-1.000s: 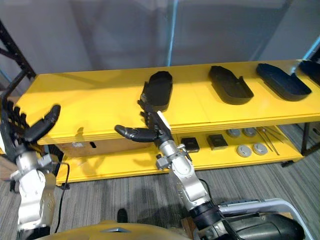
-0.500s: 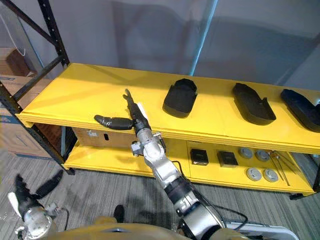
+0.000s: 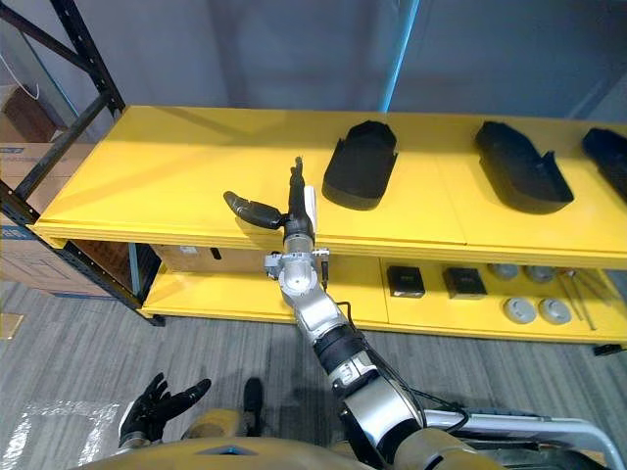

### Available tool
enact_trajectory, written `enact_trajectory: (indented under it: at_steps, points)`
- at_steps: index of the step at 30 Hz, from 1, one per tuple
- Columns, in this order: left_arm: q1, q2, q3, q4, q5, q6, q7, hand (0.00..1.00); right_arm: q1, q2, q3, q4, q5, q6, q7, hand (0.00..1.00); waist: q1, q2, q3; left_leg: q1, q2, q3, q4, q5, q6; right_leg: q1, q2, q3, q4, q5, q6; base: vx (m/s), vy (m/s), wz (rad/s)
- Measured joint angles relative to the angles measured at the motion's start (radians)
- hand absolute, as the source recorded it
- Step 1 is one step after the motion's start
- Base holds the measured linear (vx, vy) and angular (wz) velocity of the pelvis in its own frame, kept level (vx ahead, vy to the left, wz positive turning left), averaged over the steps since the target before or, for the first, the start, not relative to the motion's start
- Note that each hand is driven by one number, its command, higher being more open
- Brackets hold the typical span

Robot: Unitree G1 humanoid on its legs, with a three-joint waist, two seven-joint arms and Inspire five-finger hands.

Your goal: Walk over and take three plastic housings, then place them on the shelf

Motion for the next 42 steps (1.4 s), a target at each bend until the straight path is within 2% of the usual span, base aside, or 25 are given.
enact_trajectory:
  at_steps: [2,6,8,15,18,27,30,33,35,36,38,42]
  points:
    - [0.000,-0.001,-0.033,0.011,-0.010,0.000,-0.014,1.00,-0.018,0.000,-0.037,0.008,-0.010,0.002,-0.030,1.00,-0.003,0.015,0.014,0.000,0.006,-0.001,0.000,-0.002,-0.003,-0.001,0.004,-0.001,-0.001,-0.003,0.005,0.05,-0.038,-0.02]
    - [-0.004,0.003,-0.048,0.040,-0.039,0.000,-0.037,1.00,-0.027,-0.001,-0.069,0.008,-0.026,0.003,-0.033,1.00,-0.017,0.016,0.017,0.000,0.007,0.005,0.004,-0.007,-0.006,-0.004,0.006,0.005,0.000,-0.005,0.008,0.08,-0.031,-0.05]
    - [-0.008,0.003,-0.052,0.040,-0.043,-0.002,-0.039,1.00,-0.048,-0.001,-0.079,0.007,-0.026,0.003,-0.028,1.00,-0.025,0.022,0.037,0.013,0.007,0.020,0.004,-0.004,-0.002,-0.002,0.004,0.024,0.001,-0.003,0.010,0.10,-0.017,-0.19]
    - [-0.022,0.009,-0.072,0.051,-0.062,-0.015,-0.057,1.00,-0.064,-0.018,-0.102,0.005,-0.026,-0.004,-0.003,1.00,-0.029,0.029,0.057,0.019,0.007,0.034,0.004,-0.012,-0.002,-0.004,0.002,0.036,0.001,-0.005,0.011,0.02,-0.003,-0.06]
    - [-0.036,0.018,-0.089,0.067,-0.075,-0.022,-0.058,1.00,-0.070,-0.023,-0.105,0.004,-0.024,-0.008,0.029,1.00,-0.029,0.032,0.073,0.028,0.008,0.041,0.003,-0.020,-0.011,-0.002,0.001,0.045,0.005,-0.007,0.010,-0.04,0.017,-0.10]
    - [-0.039,0.030,-0.096,0.067,-0.078,-0.024,-0.070,1.00,-0.060,-0.041,-0.096,-0.013,0.023,-0.089,0.208,1.00,-0.056,0.028,0.099,0.032,0.005,0.051,0.003,-0.029,-0.007,-0.003,0.000,0.054,0.000,-0.012,0.010,-0.01,0.007,-0.02]
    - [-0.041,0.032,-0.097,0.067,-0.075,-0.024,-0.076,1.00,0.002,-0.085,-0.067,-0.144,0.025,-0.082,0.272,1.00,-0.056,0.020,0.104,0.032,0.007,0.056,0.005,-0.027,-0.002,-0.005,0.004,0.060,-0.002,-0.004,0.013,0.05,-0.008,-0.05]
    - [-0.041,0.042,-0.099,0.063,-0.075,-0.024,-0.073,1.00,0.100,-0.145,-0.042,-0.418,0.057,-0.021,0.329,1.00,-0.060,0.011,0.106,0.031,0.014,0.080,0.005,-0.030,-0.003,-0.019,0.010,0.088,-0.005,-0.003,0.012,0.06,-0.019,-0.20]
    - [-0.037,0.052,-0.095,0.062,-0.075,-0.024,-0.073,1.00,0.167,-0.177,-0.045,-0.586,0.068,0.009,0.356,1.00,-0.081,-0.003,0.111,0.032,0.020,0.095,0.005,-0.033,-0.003,-0.029,0.015,0.105,-0.004,-0.003,0.011,0.04,-0.019,-0.29]
    - [-0.035,0.062,-0.088,0.060,-0.075,-0.024,-0.072,1.00,0.243,-0.209,-0.070,-0.714,0.107,0.019,0.385,1.00,-0.095,-0.019,0.113,0.031,0.021,0.110,0.005,-0.036,-0.005,-0.043,0.018,0.117,0.003,-0.003,0.011,0.02,-0.005,-0.25]
    - [-0.028,0.072,-0.083,0.060,-0.076,-0.024,-0.066,1.00,0.355,-0.246,-0.124,-0.824,0.139,0.021,0.418,1.00,-0.119,-0.039,0.114,0.031,0.023,0.125,0.004,-0.040,-0.005,-0.055,0.019,0.136,0.007,-0.004,0.009,0.01,0.000,-0.26]
    - [-0.028,0.085,-0.081,0.060,-0.080,-0.032,-0.033,1.00,0.557,-0.271,-0.235,-0.912,0.206,0.013,0.468,1.00,-0.162,-0.069,0.129,0.030,0.025,0.166,0.004,-0.051,-0.005,-0.091,0.016,0.175,0.026,-0.007,0.008,-0.02,0.024,-0.33]
